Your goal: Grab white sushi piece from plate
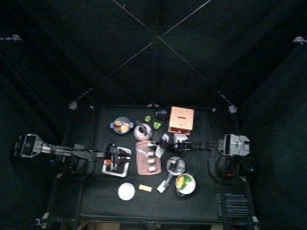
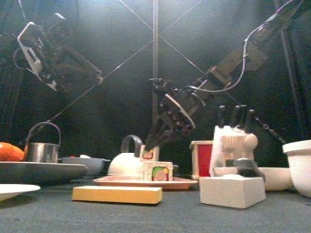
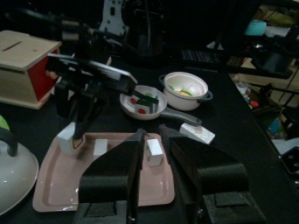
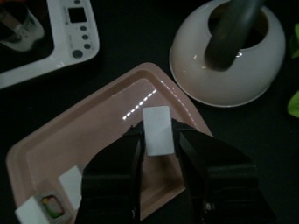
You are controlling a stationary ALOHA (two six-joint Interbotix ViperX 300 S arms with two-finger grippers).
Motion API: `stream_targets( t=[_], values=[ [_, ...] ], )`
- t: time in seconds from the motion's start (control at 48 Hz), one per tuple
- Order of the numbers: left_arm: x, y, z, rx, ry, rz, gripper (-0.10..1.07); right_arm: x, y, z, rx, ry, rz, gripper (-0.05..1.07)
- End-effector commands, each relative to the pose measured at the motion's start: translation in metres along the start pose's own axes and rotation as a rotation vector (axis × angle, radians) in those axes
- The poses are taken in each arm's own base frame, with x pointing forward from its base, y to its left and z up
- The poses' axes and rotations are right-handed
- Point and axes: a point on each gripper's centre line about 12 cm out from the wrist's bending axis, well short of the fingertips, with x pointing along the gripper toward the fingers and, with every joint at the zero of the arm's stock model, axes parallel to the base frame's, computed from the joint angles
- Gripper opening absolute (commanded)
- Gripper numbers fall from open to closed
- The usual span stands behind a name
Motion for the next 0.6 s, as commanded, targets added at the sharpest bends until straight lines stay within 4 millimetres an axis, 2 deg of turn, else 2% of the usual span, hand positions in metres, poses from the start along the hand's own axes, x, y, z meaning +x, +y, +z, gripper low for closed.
stream_targets(
  t=[0.0,0.583],
  values=[
    [0.0022,-0.0014,0.0092,0.002,-0.033,-0.005,0.66,-0.0205,0.0073,0.0153,-0.003,-0.058,0.023,0.57],
    [0.0019,-0.0013,0.0087,-0.001,-0.032,-0.005,0.66,-0.0269,0.0103,0.0112,-0.008,-0.055,0.033,0.57]
  ],
)
